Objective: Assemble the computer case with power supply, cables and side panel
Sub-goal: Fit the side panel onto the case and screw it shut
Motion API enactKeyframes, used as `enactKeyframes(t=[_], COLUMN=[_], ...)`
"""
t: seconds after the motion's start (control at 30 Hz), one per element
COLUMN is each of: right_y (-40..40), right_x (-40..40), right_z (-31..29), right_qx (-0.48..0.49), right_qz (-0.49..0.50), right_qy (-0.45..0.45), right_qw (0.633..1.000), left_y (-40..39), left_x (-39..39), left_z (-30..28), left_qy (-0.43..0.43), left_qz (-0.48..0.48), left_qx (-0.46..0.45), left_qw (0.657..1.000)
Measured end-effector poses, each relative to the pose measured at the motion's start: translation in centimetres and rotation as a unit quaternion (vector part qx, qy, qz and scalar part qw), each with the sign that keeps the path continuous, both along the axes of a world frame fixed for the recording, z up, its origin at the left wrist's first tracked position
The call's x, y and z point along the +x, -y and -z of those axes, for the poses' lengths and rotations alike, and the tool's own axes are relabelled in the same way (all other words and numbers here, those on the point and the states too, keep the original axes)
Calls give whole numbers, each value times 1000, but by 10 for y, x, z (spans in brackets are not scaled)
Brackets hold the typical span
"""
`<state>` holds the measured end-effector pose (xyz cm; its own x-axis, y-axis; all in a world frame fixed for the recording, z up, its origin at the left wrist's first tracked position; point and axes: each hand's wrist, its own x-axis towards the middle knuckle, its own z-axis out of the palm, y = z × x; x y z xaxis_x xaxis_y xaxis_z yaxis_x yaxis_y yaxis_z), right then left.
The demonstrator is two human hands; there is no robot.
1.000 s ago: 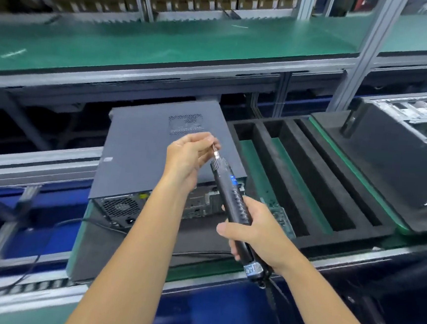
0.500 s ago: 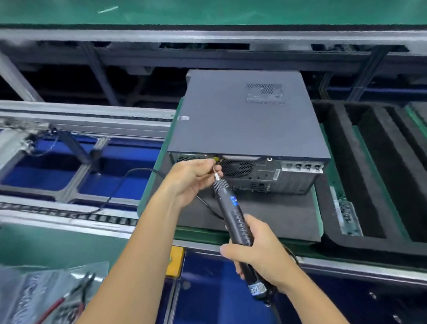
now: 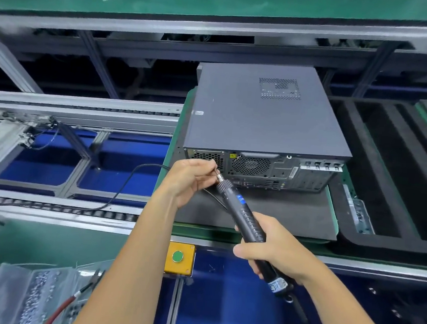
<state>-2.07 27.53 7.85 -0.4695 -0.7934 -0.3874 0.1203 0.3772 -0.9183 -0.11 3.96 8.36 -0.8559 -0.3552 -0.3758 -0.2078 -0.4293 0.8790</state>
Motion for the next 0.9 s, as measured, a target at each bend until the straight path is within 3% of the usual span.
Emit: enactKeyframes(t=[0.23, 0.37, 0.6, 0.9], right_y=[-10, -15, -9, 8], right_x=[-8, -10, -6, 7], right_z=[-3, -1, 3, 11], right_qx=[25, 31, 15, 8], right_qz=[-1, 7, 60, 115], right_qy=[1, -7, -14, -51], right_qw=[1000, 999, 998, 992], left_y=[9, 10, -22, -44], left_x=[-9, -16, -30, -33], left_z=[-9, -11, 7, 21], left_qy=[17, 30, 50, -24], left_qz=[89, 127, 14, -96], left_qx=[-93, -94, 22, 32], left_qw=[992, 987, 998, 995])
